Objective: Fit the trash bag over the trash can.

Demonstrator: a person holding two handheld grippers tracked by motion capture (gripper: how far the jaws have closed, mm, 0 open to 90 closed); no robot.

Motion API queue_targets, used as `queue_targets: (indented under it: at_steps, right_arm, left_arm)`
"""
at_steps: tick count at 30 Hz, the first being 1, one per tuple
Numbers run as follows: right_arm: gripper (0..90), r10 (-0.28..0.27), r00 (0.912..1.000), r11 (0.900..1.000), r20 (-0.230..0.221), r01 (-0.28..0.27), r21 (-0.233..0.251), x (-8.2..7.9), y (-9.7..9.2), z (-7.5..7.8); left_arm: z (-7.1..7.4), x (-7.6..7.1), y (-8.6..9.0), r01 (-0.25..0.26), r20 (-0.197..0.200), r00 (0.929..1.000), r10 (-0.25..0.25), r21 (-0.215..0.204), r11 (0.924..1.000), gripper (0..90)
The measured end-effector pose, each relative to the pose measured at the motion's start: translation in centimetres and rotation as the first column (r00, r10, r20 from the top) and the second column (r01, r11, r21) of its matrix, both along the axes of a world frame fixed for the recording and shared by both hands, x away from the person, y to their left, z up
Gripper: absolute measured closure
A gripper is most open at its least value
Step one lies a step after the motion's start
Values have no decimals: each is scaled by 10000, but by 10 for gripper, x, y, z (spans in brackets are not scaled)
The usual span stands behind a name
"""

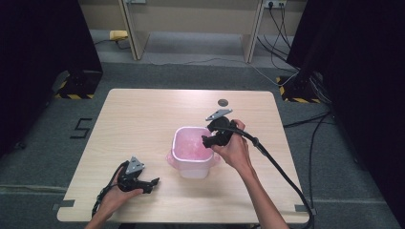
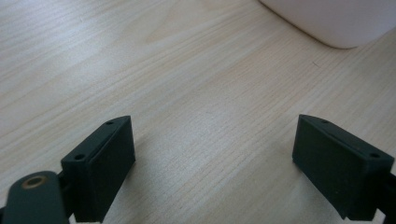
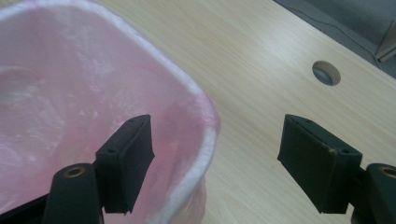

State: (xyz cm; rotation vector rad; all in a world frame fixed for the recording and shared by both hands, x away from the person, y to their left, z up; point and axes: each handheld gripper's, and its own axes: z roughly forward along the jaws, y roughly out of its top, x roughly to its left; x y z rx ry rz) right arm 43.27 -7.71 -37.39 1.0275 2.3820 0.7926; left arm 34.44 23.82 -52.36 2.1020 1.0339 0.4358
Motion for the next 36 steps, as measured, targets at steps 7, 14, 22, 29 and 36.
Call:
queue_targets:
  at_steps: [7,14,22,29,36]
  right_arm:
    - [265,-49,9997,10000,-259,51,81,0,-1,-7]
    - [251,528,9986,9960,42,-530,727,-18,-5,5]
    - [249,981,9952,9886,-66,-967,1158,-34,-5,3]
    - [230,1075,9930,9907,-496,-1027,895,-35,-2,-9]
    - [230,1097,9922,9905,-594,-1042,901,-35,-1,-11]
  left_arm:
    - [0,0,0,-7,9,10000,7,-1,10000,121]
    - [0,0,0,-8,10,10000,8,-5,10000,121]
    - [0,0,0,-4,5,10000,4,-5,10000,121]
    - [0,0,0,-4,5,10000,4,-2,10000,121]
    - [0,0,0,-5,4,10000,5,-5,10000,121]
